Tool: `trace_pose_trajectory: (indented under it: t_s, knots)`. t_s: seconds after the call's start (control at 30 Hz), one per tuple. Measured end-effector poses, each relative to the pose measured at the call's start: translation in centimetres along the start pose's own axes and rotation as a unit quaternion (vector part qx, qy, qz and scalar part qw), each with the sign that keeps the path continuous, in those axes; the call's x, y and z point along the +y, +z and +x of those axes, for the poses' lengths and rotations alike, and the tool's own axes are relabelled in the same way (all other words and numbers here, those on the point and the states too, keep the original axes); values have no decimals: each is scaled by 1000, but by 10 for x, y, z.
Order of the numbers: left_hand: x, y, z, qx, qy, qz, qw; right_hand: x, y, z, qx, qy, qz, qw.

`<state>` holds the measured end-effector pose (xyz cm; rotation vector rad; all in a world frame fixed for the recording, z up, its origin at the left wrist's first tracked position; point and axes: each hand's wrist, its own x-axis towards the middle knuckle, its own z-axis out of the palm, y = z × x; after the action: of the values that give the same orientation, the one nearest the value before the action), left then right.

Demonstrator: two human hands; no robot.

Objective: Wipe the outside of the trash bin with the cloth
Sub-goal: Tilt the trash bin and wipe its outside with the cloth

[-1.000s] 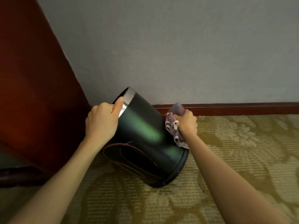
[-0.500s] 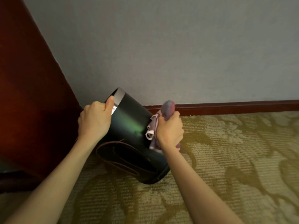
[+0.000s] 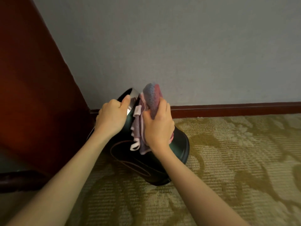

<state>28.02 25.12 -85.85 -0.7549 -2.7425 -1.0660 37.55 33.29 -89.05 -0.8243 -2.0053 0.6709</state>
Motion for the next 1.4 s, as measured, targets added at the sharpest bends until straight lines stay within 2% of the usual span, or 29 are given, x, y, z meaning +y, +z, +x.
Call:
trace_pose_trajectory:
  t_s: [0.07, 0.17, 0.33, 0.6, 0.73, 0.87, 1.03, 1.13, 1.23, 1.4]
  knots:
    - [-5, -3, 3, -1, 0, -3, 1000, 12, 0, -4, -17, -27, -18, 999]
    - [-12, -8, 9, 3, -17, -7, 1000, 35, -2, -9, -38, -23, -49, 998]
    - [-21, -10, 12, 7, -41, -22, 999, 68, -12, -12, -43, 23, -101, 994]
    - [1, -5, -1, -4, 7, -33, 999, 116, -42, -19, -59, 121, -191, 972]
    - [22, 4, -15, -15, 60, -29, 998, 136, -56, -22, -83, 153, -212, 962]
    - [44, 8, -37, -62, 142, -42, 987, 158, -72, -26, -97, 187, -195, 958]
    - [76, 32, -68, -113, 162, -76, 977, 184, -99, -31, -76, 273, -161, 945]
    - [97, 53, -89, -167, 171, -87, 967, 196, -120, -28, -62, 283, -165, 943]
    - [116, 87, -123, -214, 192, -41, 957, 210, -144, -24, -57, 271, -168, 946]
    - [122, 114, -150, -149, 287, 46, 945, 223, -176, -26, -36, 284, -178, 942]
